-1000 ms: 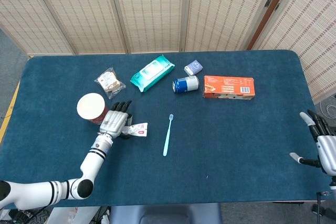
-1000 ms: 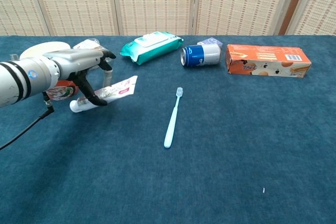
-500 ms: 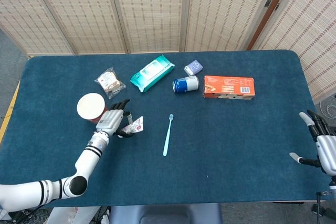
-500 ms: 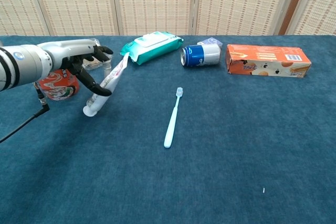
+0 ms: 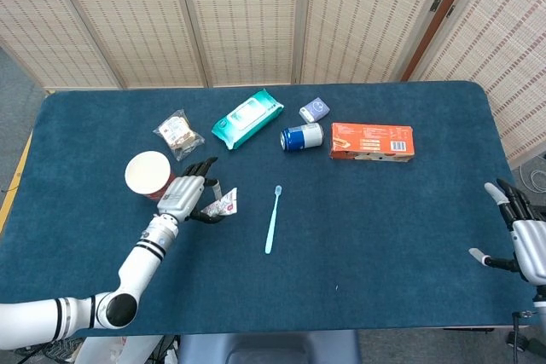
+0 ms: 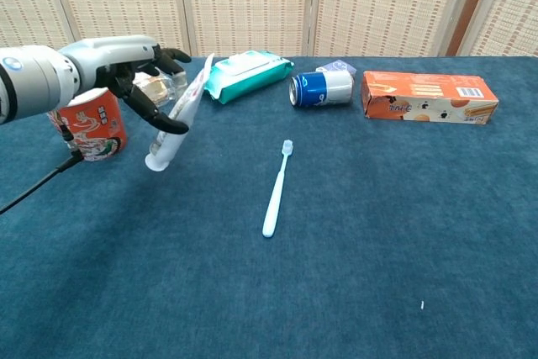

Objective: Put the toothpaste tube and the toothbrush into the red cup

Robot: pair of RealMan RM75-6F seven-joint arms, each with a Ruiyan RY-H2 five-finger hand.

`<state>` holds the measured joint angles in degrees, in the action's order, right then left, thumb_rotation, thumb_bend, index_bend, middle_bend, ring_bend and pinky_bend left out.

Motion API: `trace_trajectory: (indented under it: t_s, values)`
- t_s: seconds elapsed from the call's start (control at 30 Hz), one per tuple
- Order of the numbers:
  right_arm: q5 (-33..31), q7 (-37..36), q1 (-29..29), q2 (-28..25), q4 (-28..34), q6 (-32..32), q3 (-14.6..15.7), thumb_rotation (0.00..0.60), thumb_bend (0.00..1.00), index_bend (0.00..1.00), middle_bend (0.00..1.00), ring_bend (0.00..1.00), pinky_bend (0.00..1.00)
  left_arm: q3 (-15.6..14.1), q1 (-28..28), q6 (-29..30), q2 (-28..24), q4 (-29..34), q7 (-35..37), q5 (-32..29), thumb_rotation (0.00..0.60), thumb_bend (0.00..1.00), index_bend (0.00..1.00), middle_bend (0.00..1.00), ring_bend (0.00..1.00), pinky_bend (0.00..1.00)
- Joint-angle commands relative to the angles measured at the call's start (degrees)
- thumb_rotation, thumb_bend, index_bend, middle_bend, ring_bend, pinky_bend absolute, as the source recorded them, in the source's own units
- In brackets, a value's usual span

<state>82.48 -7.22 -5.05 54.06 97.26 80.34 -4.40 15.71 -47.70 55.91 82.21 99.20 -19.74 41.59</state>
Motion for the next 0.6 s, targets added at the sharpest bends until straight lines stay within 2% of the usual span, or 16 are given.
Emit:
trace_trajectory:
  t_s: [0.03, 0.37, 0.6]
  values:
    - [0.0, 0.0, 0.0, 0.0, 0.0, 0.0, 0.0, 0.600, 0.00, 0.05, 0.04, 0.00, 0.25, 0.6, -0.3, 1.3, -1.0, 1.5, -0.5, 0.3, 0.600, 0.37, 0.61, 0.00, 0.00, 0.00]
    - [0.3, 0.6, -0.2, 0.2, 0.2, -0.4, 0.3, 0.600, 0.00, 0.05, 0.04, 0.00, 0.25, 4.1, -1.4, 6.6, -5.7, 7.8, -3.4, -1.1, 0.600, 0.37, 0.61, 0.00, 0.00, 0.00]
    - [2.0, 1.2, 0.2, 0.1, 0.9, 0.8, 0.8, 0.600, 0.00, 0.05, 0.04, 0.00, 0.25, 6.7, -2.2, 8.7, -9.3, 9.0, -4.6, -4.9, 0.600, 0.37, 0.61, 0.00, 0.00, 0.00]
